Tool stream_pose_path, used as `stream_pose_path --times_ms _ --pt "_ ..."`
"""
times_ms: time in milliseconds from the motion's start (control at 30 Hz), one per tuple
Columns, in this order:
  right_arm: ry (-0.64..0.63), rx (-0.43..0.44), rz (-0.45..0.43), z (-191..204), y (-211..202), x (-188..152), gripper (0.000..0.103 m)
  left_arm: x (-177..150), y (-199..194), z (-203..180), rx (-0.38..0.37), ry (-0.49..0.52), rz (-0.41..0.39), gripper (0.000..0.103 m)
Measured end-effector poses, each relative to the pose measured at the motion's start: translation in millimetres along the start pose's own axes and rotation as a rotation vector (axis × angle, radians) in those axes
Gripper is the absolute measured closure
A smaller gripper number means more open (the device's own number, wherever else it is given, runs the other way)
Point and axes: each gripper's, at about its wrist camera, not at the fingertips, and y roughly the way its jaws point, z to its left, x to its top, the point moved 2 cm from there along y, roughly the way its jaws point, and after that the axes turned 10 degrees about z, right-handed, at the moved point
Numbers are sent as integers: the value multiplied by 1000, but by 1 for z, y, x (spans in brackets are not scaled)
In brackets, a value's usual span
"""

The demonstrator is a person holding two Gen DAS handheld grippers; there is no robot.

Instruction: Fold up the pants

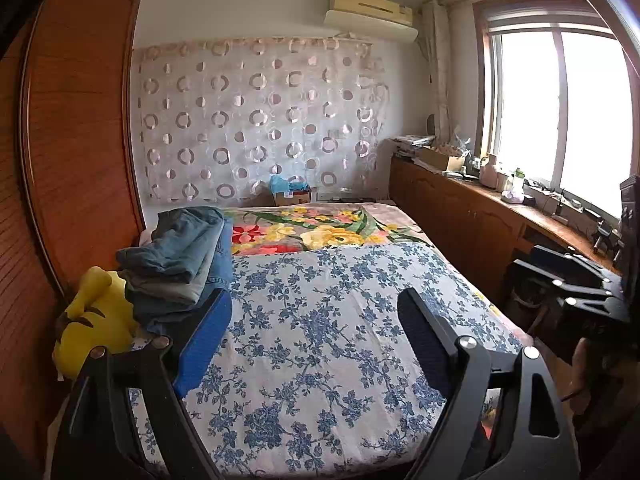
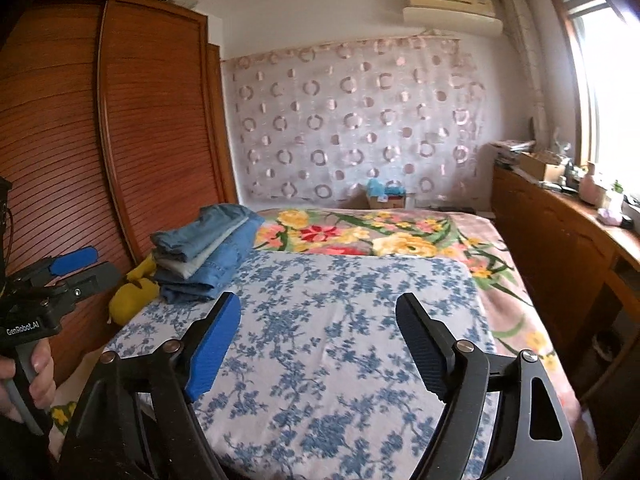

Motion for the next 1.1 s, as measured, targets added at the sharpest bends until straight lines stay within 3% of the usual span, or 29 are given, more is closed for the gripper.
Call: stream_pose_path --times_ms 300,1100 --pt "29 -63 -43 9 -19 -9 21 -1 -8 -8 -4 5 -4 18" --pt "16 -76 -112 16 -32 -23 20 11 -47 -3 10 8 -77 18"
